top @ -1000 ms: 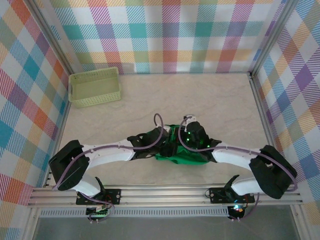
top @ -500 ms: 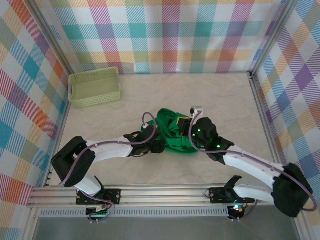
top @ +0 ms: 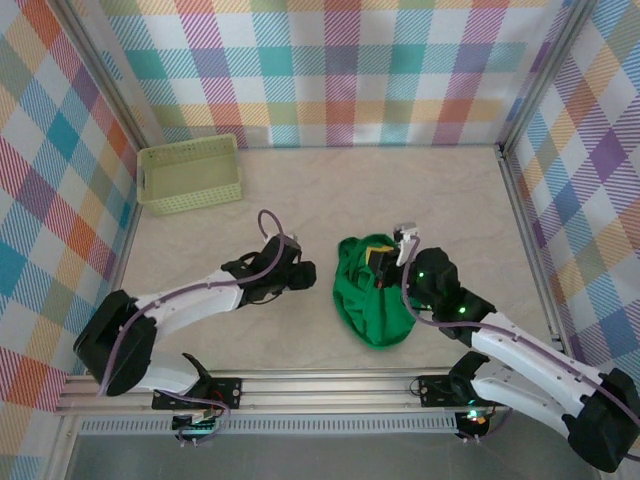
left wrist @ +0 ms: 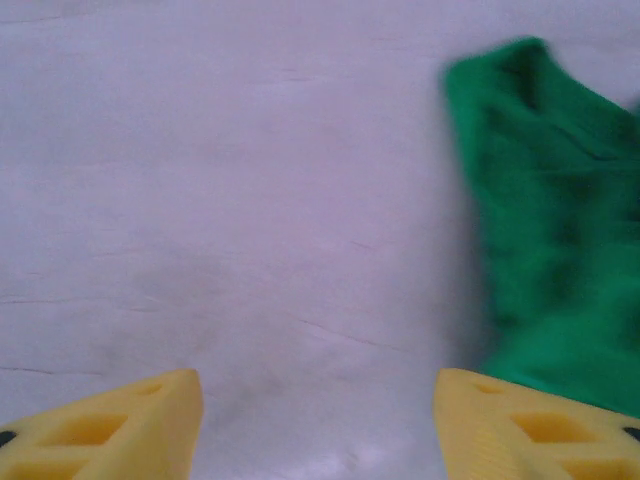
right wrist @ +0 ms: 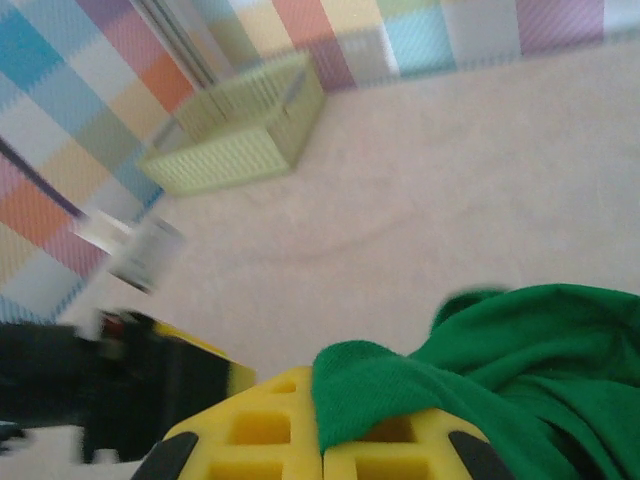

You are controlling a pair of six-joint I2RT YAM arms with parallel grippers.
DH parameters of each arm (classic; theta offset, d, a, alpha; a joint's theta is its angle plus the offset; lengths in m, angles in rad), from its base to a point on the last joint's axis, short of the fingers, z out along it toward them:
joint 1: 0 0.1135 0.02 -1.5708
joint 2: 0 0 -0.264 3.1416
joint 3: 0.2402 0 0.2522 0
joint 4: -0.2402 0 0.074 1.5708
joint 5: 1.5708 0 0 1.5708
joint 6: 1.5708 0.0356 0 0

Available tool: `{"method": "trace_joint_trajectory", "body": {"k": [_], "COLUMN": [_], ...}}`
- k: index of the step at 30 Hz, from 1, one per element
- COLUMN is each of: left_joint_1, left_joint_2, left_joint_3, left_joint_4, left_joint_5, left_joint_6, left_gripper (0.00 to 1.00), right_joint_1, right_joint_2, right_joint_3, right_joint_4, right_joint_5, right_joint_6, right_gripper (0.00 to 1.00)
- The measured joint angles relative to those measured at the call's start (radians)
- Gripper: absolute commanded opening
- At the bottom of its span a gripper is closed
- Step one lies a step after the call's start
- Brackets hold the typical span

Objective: Fold the inside-out t-shirt

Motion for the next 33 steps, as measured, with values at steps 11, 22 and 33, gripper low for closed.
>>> {"method": "trace_joint_trajectory", "body": {"k": [11, 22, 33], "left_joint_1": [-0.109, -0.082, 0.219], "left_joint_2": [0.19, 0.33, 0.125], "left_joint_3": [0.183, 0.207, 0.139], "left_joint_4": [0.05, 0.071, 0.017], "left_joint_5": [0.139, 0.161, 0.148], "left_joint_6": [-0.065, -0.105, -0.104], "left_gripper": [0.64, 0.02, 0.0], "right_joint_1": [0.0, 0.0, -0.018], "right_joint_2": [0.045, -0.069, -0.117], "right_joint_3": [-0.051, -0.042, 0.214], "right_joint_4": [0.027, -0.072, -0.217], "right_joint_5": [-0.049, -0.005, 0.029], "right_joint_6": [0.036, 0.005, -0.118], "right_gripper": [0.0, 0.0, 0.0]}}
